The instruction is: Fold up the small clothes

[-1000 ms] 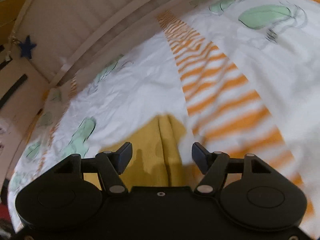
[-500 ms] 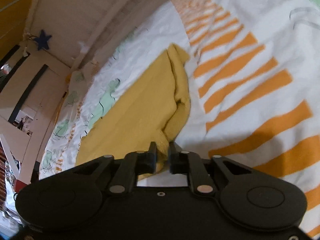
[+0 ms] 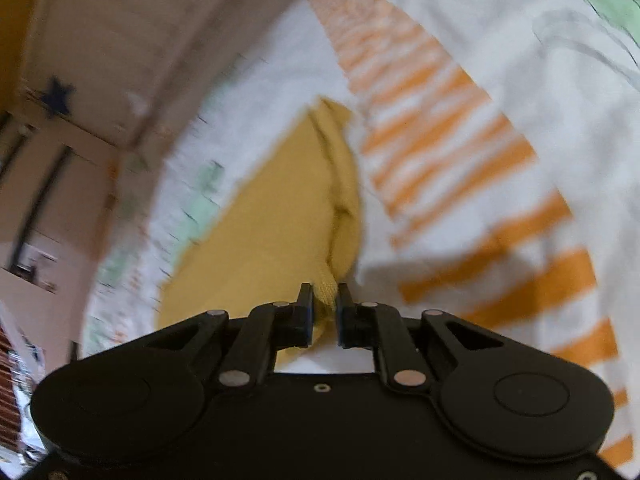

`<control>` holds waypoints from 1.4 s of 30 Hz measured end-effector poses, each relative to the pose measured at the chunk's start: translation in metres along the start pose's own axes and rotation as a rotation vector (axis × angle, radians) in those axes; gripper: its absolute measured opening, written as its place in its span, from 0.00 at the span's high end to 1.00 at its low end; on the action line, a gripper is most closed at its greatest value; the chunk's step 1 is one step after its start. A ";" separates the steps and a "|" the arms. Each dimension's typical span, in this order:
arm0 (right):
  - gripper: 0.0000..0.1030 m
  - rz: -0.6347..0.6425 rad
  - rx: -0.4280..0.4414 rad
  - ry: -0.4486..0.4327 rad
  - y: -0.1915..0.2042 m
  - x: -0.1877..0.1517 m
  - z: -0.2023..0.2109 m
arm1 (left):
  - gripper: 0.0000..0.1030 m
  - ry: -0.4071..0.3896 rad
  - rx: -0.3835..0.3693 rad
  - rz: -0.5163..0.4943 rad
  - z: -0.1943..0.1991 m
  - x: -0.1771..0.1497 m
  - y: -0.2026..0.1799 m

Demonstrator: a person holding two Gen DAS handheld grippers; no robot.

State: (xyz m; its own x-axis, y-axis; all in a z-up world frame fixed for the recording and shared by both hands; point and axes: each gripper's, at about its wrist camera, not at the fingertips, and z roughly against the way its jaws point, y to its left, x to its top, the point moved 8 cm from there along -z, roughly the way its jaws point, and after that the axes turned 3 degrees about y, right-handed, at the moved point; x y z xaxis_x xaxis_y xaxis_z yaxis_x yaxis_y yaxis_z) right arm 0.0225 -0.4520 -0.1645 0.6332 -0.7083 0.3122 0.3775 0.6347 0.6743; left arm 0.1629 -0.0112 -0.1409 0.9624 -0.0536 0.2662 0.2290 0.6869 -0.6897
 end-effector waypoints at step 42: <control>0.00 0.283 0.101 -0.205 0.020 0.038 -0.035 | 0.00 -0.223 0.651 -0.396 -0.148 0.080 -0.094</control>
State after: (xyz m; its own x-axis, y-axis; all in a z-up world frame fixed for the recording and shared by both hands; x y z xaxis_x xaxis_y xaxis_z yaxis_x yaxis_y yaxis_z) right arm 0.0783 -0.4555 -0.1628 0.5505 -0.5623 0.6170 0.1314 0.7883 0.6012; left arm 0.2400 -0.1873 -0.1548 0.7594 -0.2838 0.5854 0.3510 0.9364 -0.0014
